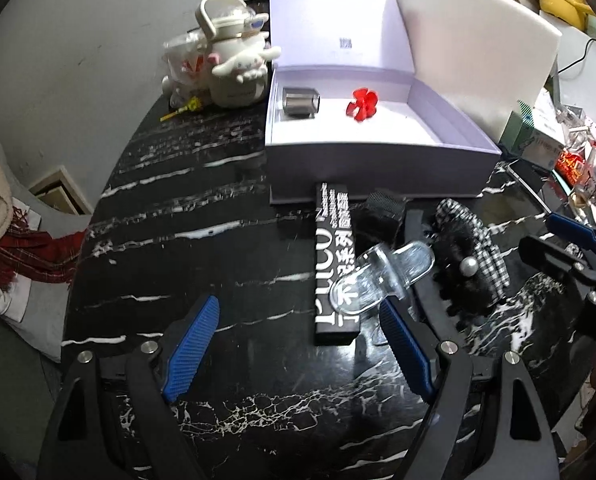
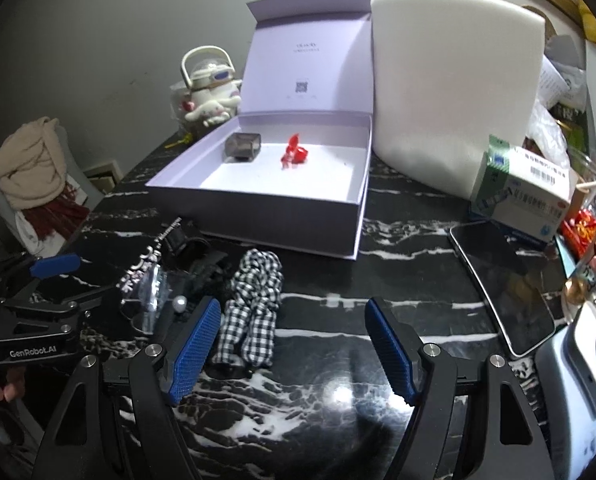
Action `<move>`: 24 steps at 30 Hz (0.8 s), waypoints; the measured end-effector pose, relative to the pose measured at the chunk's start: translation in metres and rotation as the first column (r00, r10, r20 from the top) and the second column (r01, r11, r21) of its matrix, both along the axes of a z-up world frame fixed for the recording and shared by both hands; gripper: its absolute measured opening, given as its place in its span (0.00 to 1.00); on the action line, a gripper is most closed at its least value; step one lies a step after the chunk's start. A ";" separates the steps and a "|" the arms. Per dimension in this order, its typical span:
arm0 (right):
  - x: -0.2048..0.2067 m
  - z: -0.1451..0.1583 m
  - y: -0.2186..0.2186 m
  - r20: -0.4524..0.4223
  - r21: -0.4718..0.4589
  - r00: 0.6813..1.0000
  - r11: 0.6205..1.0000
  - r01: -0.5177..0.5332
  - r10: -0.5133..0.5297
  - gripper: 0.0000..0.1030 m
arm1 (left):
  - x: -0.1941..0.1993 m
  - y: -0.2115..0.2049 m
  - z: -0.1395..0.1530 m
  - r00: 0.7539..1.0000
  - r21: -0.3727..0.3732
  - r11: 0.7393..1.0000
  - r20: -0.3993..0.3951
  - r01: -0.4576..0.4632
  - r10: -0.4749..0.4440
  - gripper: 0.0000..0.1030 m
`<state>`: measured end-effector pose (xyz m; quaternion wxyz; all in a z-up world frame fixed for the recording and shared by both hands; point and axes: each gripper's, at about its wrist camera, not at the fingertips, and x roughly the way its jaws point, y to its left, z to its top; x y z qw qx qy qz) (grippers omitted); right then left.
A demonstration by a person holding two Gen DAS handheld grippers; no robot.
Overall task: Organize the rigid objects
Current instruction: 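Withdraw both grippers from the box back toward the remaining items, then grasp the black printed card box with the left gripper while the right grasps the gingham scrunchie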
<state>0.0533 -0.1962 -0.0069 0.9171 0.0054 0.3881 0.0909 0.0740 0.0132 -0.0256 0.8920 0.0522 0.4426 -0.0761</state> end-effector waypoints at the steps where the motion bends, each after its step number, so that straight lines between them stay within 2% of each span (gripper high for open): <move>1: 0.001 -0.002 -0.001 -0.009 0.002 1.000 1.000 0.003 -0.003 0.73 | 0.001 0.001 -0.003 1.000 -0.007 1.000 -0.011 -0.001 0.001 0.80; 6: 0.008 -0.011 -0.001 -0.048 0.004 0.999 1.000 -0.001 0.002 0.73 | 0.004 0.002 -0.014 0.999 -0.020 1.000 -0.034 0.009 -0.010 0.81; 12: 0.015 -0.019 0.005 -0.079 0.014 0.996 0.999 -0.030 0.031 0.70 | 0.009 0.007 -0.014 1.000 -0.050 0.999 -0.019 0.007 -0.008 0.79; 19: 0.022 -0.023 0.005 -0.105 0.033 0.994 0.999 -0.035 0.038 0.65 | 0.012 0.002 -0.014 0.998 -0.066 0.996 -0.002 0.063 -0.063 0.57; 24: 0.023 -0.022 0.013 -0.100 0.038 0.992 0.997 -0.069 0.072 0.62 | 0.013 -0.002 -0.013 0.996 -0.069 0.993 0.003 0.091 -0.091 0.52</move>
